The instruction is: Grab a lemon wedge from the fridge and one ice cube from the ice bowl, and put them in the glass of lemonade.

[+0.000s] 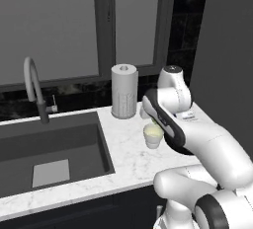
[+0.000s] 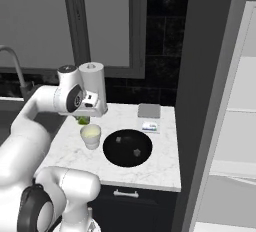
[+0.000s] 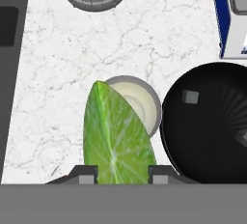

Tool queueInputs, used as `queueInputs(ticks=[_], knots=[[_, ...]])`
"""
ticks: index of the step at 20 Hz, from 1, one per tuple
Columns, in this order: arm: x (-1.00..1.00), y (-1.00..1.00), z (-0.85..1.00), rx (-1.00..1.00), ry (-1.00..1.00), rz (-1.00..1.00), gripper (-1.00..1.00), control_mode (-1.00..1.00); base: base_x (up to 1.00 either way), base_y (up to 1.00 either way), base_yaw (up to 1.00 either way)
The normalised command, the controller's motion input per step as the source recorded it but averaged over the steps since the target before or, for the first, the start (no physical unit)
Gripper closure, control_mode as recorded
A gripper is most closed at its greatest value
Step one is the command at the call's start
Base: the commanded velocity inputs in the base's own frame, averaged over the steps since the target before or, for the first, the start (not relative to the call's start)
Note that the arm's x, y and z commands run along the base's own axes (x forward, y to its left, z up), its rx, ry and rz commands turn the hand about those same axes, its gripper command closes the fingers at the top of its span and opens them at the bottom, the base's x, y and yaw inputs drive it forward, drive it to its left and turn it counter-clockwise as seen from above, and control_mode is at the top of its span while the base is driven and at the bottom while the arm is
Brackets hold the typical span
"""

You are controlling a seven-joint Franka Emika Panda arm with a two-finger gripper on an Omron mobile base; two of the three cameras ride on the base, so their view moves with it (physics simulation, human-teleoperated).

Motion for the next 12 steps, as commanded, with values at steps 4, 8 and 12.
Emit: queueInputs(ticks=[4,8,12], knots=[[0.29,0.02,-0.05,-0.01,0.00,0.00,1.00,-1.00,0.00,0.00,0.00],[0.16,0.00,-0.24,0.00,0.00,0.00,1.00,-1.00,0.00,0.00,0.00],[0.00,0.00,-0.43,0.00,0.00,0.00,1.00,-1.00,0.00,0.00,0.00]])
